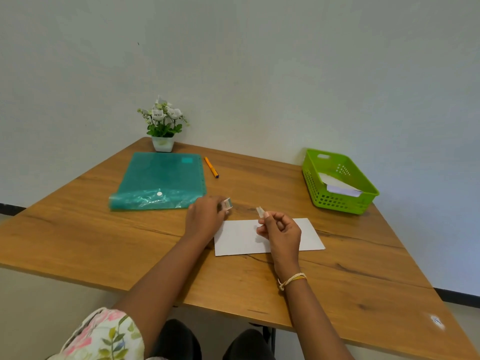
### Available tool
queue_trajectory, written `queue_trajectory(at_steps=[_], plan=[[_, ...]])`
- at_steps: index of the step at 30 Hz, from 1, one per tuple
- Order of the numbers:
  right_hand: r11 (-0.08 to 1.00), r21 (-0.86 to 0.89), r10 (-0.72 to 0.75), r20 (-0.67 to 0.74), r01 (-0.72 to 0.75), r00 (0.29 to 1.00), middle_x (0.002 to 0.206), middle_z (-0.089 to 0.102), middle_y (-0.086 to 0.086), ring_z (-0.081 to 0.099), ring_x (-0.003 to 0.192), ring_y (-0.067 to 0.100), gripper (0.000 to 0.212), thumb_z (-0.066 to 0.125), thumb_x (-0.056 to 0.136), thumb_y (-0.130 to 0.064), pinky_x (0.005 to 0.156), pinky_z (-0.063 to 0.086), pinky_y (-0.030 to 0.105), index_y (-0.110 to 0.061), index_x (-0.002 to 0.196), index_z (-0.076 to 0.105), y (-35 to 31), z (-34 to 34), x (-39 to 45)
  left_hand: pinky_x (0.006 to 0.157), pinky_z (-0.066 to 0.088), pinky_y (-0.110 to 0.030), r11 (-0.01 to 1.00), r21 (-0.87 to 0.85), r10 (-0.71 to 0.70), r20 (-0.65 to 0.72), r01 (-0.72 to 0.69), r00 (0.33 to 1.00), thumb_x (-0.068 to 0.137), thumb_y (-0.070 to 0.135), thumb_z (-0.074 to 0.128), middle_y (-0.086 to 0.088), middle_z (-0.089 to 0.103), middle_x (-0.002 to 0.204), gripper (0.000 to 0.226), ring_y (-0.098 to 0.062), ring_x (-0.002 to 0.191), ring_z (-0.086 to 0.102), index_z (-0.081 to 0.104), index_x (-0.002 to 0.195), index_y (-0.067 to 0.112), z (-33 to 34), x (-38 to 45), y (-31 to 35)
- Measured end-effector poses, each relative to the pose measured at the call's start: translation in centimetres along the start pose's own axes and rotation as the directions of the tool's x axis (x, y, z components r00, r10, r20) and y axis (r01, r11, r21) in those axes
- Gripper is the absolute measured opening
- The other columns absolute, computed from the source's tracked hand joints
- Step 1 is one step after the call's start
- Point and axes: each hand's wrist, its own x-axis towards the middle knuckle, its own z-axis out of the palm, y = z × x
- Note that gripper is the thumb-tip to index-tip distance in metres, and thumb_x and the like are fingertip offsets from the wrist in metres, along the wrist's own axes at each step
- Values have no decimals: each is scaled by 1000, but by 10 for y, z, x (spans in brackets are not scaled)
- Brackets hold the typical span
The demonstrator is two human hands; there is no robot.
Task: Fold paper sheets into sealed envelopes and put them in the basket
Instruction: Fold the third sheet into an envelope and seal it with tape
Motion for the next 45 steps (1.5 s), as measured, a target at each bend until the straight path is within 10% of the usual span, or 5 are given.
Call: queue_trajectory(at_steps=[7,14,26,45], plan=[[984,-141,-104,49,110,993,88,75,-4,73,78,12,11,72,85,-14,68,57,21,-22,92,73,4,-1,-1,103,36,-41,995,101,1,-22,1,1000,83,31,68,-6,56,122,56,-24,115,49,49,135,22,7,5,17],[966,-204,-155,34,159,987,81,75,-5,72,79,13,21,76,78,-7,73,58,25,-27,81,74,5,-7,4,71,44,-13,898,-438,0,-111,-49,994,89,11,61,5,63,106,25,-9,94,57,63,113,20,13,-29,49],[978,-209,-28,-54,16,998,88,75,-1,71,86,14,16,70,82,-5,82,58,34,-18,89,76,5,-29,14,74,43,-23,914,-300,288,6,-274,957,88,29,61,13,63,94,6,-5,90,55,63,93,27,26,-46,50],[932,-346,-78,110,112,991,85,71,-20,66,85,-7,25,73,82,-8,69,52,10,-32,91,73,6,-25,7,91,49,-32,824,-564,36,126,42,991,81,20,74,13,72,92,21,1,92,63,74,100,29,21,-39,46]])
